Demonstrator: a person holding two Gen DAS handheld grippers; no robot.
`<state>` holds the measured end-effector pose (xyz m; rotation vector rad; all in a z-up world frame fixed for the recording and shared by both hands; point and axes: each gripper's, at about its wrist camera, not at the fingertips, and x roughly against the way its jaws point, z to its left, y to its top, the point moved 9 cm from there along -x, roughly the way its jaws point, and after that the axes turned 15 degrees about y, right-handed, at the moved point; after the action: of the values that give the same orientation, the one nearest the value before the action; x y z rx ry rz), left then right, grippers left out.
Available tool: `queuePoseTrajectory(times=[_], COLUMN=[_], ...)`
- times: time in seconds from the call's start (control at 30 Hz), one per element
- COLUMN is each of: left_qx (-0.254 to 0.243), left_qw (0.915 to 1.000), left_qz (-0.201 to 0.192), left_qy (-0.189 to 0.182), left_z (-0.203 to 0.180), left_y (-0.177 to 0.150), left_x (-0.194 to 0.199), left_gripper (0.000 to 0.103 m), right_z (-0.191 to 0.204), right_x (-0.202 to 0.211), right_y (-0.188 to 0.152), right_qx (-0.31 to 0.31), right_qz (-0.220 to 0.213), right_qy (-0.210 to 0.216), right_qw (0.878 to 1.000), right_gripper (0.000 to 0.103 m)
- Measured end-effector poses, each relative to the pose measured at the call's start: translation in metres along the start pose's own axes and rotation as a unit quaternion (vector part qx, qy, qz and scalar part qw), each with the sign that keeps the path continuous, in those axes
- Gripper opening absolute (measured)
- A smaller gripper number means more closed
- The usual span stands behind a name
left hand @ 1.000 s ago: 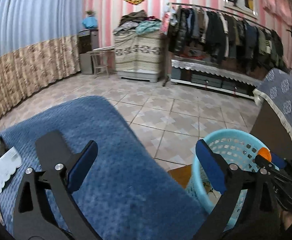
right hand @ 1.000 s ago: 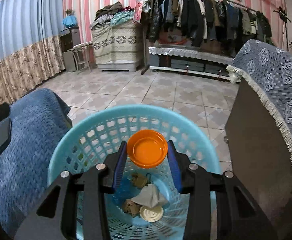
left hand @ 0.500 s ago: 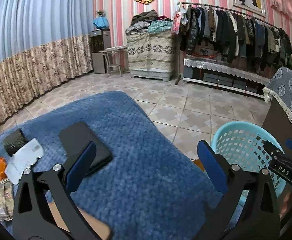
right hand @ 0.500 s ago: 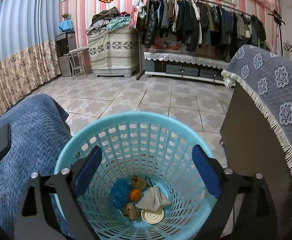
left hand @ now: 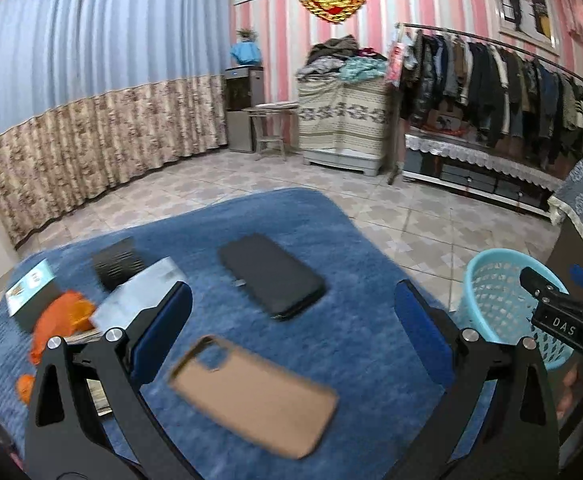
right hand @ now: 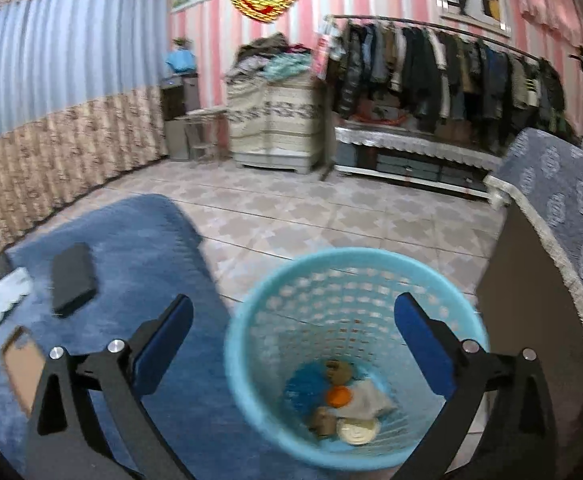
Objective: Collect trash
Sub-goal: 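Move both open tools back over the rug toward the remaining items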
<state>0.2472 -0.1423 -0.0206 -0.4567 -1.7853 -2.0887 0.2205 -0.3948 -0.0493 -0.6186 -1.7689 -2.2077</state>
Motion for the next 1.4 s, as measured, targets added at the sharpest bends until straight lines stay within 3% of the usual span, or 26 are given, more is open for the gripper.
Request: queuePoseTrajectory(times=[0.23, 0.4, 0.77, 1.2, 1.4], left_qx=[0.024, 0.034, 0.067, 0.088, 0.095], left_qw=[0.9984, 0.996, 0.9881, 0.9797, 0.9742], left_qz=[0.011, 0.019, 0.048, 0.079, 0.103], left_qy=[0.05, 0.08, 0.13, 0.161, 0.177], left_z=[0.073, 0.122, 0.201, 0.247, 0.265], left_y=[-0.016, -0.039, -0.075, -0.109, -0.127], left_x=[0.012, 0.021, 0.025, 0.026, 0.023], left_gripper=[0.097, 0.097, 0.097, 0.097, 0.097], right_z=[0.088, 0.121, 0.154, 0.184, 0.183], right_x=[-0.005, -0.007, -0.008, -0.008, -0.013], right_y=[-0.013, -0.024, -0.032, -0.04, -0.043], right_qx=[0.037, 0.067, 0.06, 0.099, 0.086], right_qz=[0.01, 0.021, 0.026, 0.031, 0.039], right_qy=[0.079, 0.094, 0.134, 0.154, 0.161], right_qw=[0.996, 0.993, 0.989, 0.983, 0.982], right_gripper=[0.098, 0.098, 0.098, 0.098, 0.098])
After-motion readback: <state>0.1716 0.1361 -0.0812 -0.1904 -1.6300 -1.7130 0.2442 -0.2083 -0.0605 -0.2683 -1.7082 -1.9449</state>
